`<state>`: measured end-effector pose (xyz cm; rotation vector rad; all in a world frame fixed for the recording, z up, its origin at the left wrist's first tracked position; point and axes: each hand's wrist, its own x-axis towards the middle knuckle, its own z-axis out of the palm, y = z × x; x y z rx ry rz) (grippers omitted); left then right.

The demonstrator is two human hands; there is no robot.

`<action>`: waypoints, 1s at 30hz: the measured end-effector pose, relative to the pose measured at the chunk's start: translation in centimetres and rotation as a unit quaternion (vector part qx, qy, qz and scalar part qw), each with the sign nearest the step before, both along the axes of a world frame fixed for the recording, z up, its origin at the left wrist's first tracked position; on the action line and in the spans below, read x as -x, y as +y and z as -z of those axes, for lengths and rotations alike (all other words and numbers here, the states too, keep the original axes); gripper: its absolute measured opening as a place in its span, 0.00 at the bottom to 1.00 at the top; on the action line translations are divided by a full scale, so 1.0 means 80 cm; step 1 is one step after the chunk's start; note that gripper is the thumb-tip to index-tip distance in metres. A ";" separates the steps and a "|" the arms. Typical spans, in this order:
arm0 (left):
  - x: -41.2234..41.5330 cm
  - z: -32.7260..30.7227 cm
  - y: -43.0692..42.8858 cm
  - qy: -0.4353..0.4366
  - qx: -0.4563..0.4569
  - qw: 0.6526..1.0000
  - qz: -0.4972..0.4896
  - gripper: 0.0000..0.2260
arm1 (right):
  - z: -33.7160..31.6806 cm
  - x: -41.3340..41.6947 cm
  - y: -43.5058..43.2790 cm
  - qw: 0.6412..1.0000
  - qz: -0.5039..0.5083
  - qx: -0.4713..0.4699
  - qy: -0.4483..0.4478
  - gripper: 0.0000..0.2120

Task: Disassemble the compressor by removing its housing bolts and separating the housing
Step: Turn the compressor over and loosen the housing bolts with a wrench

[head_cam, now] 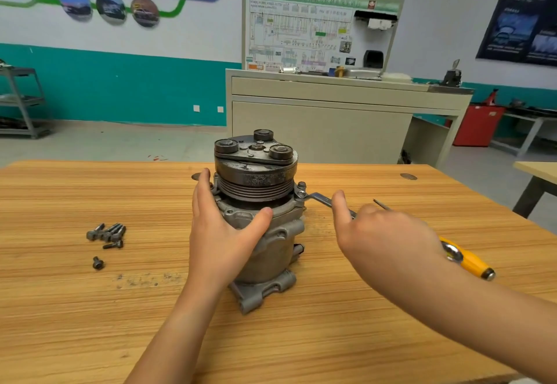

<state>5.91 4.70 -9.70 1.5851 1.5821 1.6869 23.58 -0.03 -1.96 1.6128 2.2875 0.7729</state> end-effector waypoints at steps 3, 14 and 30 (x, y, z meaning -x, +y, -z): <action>0.002 0.000 0.000 0.003 0.003 1.000 0.001 0.48 | -0.001 -0.022 0.020 0.998 -0.049 -0.024 -0.025 0.32; 0.028 -0.003 0.009 -0.022 0.008 0.999 0.036 0.53 | 0.015 -0.064 0.163 0.921 -0.341 -0.124 0.142 0.20; 0.038 -0.002 0.016 -0.069 -0.006 0.994 0.082 0.45 | 0.007 -0.038 0.056 0.844 -0.183 -0.007 0.505 0.18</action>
